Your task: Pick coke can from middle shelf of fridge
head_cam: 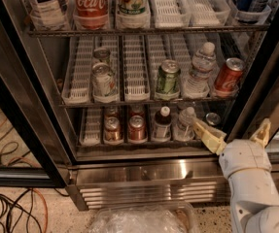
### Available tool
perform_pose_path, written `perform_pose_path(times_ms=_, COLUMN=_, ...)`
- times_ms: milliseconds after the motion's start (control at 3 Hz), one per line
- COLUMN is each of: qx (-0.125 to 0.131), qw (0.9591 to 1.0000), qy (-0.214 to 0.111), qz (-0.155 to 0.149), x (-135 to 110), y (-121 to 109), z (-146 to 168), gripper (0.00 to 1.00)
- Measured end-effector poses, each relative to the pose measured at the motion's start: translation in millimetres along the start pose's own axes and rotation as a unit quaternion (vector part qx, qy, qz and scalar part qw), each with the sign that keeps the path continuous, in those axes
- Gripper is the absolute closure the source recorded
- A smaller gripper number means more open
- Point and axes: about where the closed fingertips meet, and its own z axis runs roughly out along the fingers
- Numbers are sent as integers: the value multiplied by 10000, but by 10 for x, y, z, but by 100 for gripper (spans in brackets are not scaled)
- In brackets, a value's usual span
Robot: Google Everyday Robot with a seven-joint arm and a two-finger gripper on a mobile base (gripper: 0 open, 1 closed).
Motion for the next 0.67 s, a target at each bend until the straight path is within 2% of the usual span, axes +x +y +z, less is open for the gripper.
perform_pose_path(times_ms=333, qx=40, qw=9996, qy=-276, qz=-6, x=93, y=115, z=-1, gripper=0)
perform_pose_path(times_ms=667, qx=205, qw=9983, qy=-536, qz=62, x=118, y=271, z=39, gripper=0)
